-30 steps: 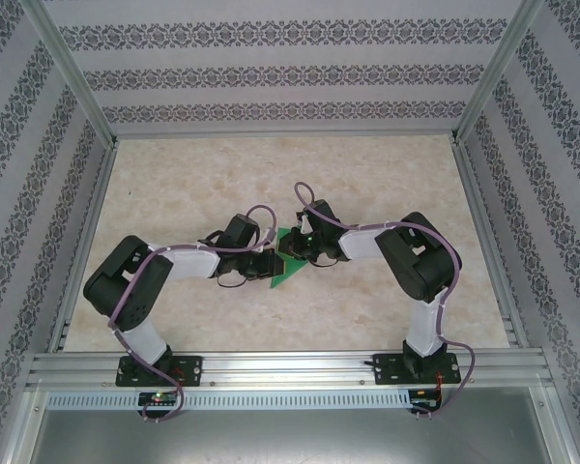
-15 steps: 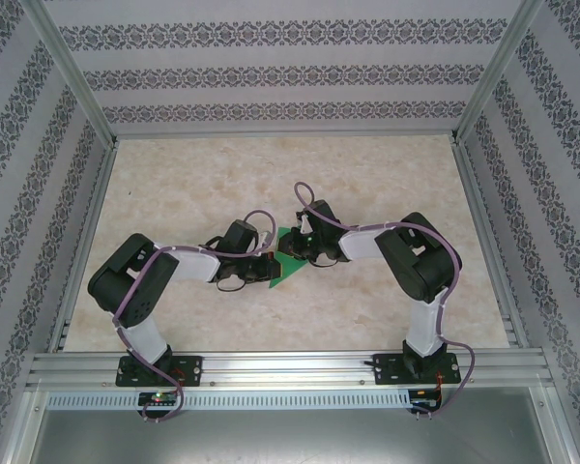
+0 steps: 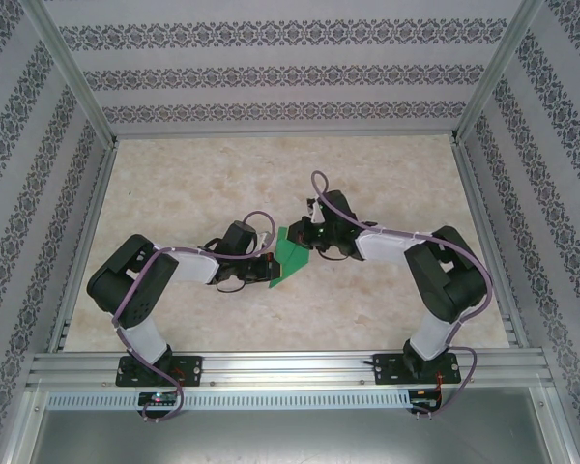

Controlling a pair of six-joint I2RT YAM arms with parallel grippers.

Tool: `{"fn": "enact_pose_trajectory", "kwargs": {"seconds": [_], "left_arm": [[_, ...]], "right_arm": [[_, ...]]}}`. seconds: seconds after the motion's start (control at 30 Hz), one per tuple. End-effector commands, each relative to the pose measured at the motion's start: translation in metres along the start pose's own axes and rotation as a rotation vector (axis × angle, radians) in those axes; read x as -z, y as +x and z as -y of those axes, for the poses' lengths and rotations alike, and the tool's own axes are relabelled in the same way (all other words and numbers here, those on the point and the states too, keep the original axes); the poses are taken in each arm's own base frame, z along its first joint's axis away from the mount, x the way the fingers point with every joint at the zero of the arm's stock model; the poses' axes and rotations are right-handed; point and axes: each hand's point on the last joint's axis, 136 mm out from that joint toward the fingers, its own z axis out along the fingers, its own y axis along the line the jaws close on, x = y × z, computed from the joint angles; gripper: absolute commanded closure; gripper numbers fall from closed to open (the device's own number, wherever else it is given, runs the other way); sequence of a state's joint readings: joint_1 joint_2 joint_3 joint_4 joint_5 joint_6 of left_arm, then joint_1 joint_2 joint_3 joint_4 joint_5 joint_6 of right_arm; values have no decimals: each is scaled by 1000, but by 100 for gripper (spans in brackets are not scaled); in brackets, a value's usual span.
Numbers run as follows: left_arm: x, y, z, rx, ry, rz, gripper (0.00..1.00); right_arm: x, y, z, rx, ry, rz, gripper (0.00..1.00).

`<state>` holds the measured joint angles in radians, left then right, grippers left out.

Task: Fold a paper plane with a square sheet of paper (pick it up from the middle)
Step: Fourth fold the wing at the center of the table.

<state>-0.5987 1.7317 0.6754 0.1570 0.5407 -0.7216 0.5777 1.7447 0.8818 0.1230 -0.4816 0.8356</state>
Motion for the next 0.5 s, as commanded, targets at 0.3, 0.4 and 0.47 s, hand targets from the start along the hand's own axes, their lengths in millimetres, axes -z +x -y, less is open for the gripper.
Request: {"fn": "enact_pose_trajectory", "kwargs": {"seconds": [0.3, 0.4, 0.47], "left_arm": [[-5, 45, -51, 72, -180, -141, 100], [-4, 50, -55, 82, -201, -156, 100], [-3, 54, -58, 84, -207, -166, 100]], "right_arm": [[-43, 29, 27, -21, 65, -90, 96], [-41, 24, 41, -29, 139, -76, 95], [-39, 20, 50, -31, 190, -67, 95]]}}
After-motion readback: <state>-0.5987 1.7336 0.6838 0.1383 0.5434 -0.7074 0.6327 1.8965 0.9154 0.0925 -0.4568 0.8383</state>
